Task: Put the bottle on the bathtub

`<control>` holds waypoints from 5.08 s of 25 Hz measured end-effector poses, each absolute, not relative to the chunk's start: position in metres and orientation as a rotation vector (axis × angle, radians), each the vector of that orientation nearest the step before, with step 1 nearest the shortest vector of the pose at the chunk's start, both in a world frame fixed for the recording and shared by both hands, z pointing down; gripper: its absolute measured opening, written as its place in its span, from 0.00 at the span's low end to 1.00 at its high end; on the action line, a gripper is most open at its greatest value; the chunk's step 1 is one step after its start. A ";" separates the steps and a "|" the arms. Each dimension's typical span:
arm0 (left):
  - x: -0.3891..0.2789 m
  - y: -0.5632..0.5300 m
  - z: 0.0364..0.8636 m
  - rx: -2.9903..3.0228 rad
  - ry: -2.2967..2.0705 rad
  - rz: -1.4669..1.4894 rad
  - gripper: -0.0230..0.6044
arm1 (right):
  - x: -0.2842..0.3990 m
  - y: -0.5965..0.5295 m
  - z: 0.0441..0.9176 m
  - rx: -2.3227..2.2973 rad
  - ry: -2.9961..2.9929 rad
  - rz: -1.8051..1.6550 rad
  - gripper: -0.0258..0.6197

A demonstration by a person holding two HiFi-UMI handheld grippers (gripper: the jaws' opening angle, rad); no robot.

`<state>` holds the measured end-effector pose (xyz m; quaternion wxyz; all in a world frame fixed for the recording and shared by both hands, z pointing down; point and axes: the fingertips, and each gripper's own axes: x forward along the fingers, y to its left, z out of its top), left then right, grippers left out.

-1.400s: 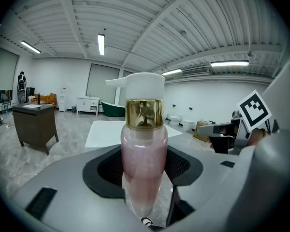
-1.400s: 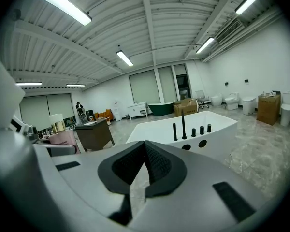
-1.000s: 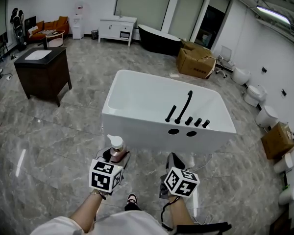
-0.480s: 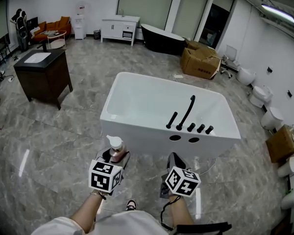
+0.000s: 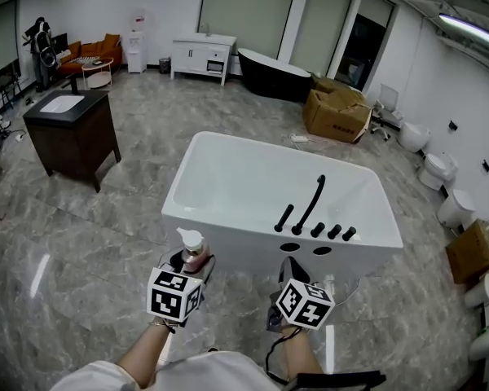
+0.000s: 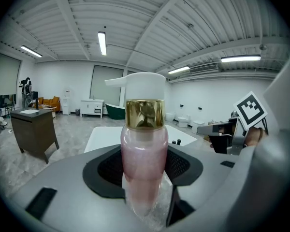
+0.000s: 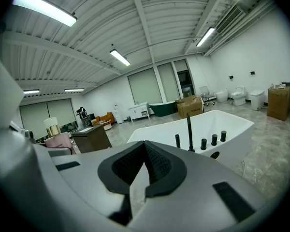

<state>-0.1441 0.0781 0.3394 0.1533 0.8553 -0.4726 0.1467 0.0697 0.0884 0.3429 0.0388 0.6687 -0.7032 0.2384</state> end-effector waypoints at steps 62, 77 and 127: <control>-0.093 -0.183 0.360 2.513 -1.205 0.443 0.41 | 0.140 -0.132 0.361 2.153 -1.996 0.793 0.08; -0.096 -0.278 0.359 2.579 -1.146 0.453 0.41 | 0.133 -0.213 0.360 2.220 -1.962 0.799 0.08; 0.036 -0.220 0.499 2.545 -0.687 0.816 0.41 | 0.218 -0.115 0.516 2.309 -1.507 1.277 0.08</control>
